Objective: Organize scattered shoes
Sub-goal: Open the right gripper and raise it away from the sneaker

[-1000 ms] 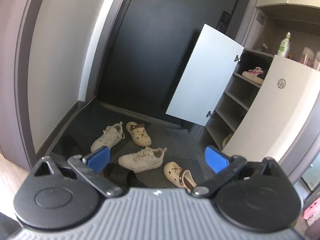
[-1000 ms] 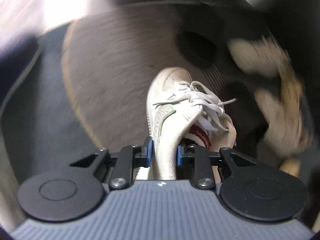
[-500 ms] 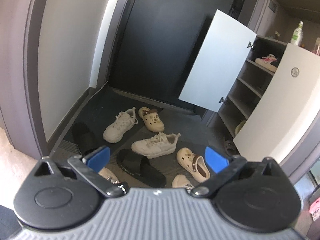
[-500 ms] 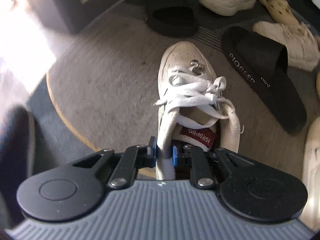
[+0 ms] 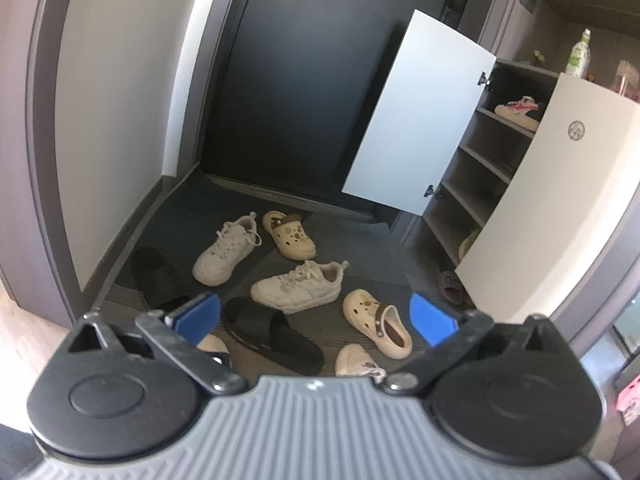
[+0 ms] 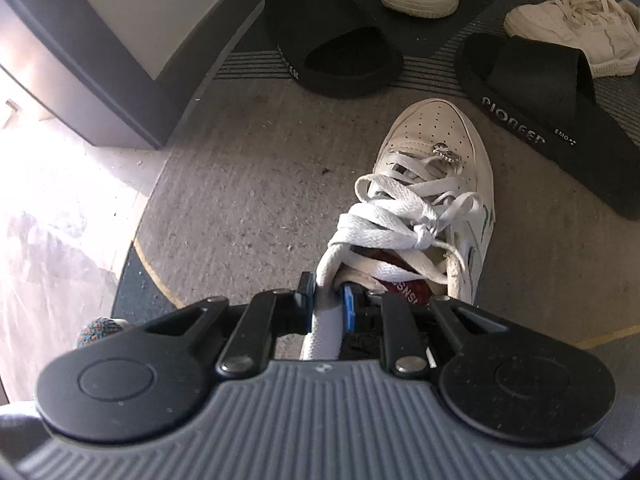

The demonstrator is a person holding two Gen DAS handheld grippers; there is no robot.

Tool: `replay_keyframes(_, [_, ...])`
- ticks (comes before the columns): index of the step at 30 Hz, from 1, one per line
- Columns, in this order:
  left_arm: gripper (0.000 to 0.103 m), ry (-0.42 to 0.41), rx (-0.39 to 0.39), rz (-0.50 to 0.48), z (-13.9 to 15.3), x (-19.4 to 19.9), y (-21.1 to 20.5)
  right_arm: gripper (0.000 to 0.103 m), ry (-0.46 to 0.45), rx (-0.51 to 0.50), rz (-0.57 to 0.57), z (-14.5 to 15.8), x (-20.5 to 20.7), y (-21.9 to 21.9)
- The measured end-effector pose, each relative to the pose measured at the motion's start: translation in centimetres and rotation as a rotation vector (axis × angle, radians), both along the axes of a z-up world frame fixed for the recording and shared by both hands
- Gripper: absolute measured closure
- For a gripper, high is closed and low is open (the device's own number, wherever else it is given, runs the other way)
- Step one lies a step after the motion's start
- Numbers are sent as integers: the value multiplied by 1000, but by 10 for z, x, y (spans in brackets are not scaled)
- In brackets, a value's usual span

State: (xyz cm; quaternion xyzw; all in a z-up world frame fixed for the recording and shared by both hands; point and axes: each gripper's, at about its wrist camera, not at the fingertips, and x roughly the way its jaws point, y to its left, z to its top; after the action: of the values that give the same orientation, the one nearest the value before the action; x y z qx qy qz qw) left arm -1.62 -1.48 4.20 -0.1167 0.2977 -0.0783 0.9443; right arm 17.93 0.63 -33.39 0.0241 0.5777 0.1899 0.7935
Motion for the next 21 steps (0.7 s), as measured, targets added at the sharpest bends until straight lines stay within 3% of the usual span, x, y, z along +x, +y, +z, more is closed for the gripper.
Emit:
replay_keyframes(5, [0, -3, -35, 4, 8, 4, -1, 82, 59, 60, 30, 10, 4, -22])
replay_keyframes(10, [0, -64, -51, 16, 23, 3, -2, 82, 63, 52, 40, 46, 1, -47])
replay_keyframes(16, [0, -51, -13, 22, 30, 14, -3, 82, 0, 8, -65, 127, -4, -95])
replay_keyframes(21, [0, -55, 26, 55, 37, 20, 13, 82, -26, 39, -267, 208, -32, -167])
